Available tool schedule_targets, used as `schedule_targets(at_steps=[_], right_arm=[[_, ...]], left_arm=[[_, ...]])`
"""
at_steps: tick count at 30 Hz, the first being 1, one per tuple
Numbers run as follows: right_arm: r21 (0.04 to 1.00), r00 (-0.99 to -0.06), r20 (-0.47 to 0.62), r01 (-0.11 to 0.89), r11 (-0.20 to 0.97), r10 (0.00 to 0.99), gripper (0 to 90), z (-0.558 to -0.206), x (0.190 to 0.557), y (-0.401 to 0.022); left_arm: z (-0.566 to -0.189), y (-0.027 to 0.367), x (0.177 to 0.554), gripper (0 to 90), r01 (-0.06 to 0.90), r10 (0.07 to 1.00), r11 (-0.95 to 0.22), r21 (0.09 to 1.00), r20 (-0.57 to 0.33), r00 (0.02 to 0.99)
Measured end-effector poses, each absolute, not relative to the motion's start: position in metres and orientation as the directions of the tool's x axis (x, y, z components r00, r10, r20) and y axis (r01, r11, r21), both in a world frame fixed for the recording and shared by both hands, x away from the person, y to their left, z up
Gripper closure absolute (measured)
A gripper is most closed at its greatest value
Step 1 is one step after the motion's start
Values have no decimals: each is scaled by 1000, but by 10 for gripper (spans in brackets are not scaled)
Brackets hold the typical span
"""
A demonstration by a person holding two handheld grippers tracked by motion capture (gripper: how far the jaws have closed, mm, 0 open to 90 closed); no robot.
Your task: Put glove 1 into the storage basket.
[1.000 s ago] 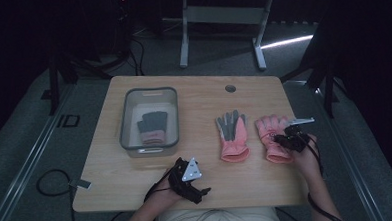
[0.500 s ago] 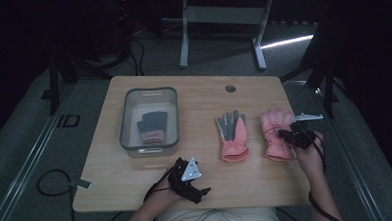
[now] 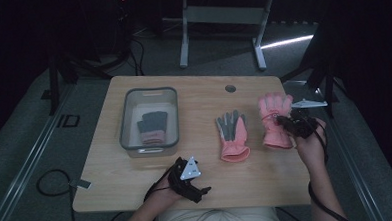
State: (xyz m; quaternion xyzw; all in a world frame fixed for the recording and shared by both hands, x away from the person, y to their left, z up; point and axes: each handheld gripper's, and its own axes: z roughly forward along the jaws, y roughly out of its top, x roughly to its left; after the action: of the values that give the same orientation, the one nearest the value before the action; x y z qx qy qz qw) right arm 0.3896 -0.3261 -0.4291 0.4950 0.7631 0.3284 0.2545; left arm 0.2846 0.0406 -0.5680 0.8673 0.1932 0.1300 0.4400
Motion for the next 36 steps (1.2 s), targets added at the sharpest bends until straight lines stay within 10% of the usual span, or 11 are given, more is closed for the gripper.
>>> schedule_targets(at_steps=[36], right_arm=[[723,-460,-37,601,342,887,878,-443,388,-210]], left_arm=[[-569,42,284,25,221,446,-541,812,55,893]])
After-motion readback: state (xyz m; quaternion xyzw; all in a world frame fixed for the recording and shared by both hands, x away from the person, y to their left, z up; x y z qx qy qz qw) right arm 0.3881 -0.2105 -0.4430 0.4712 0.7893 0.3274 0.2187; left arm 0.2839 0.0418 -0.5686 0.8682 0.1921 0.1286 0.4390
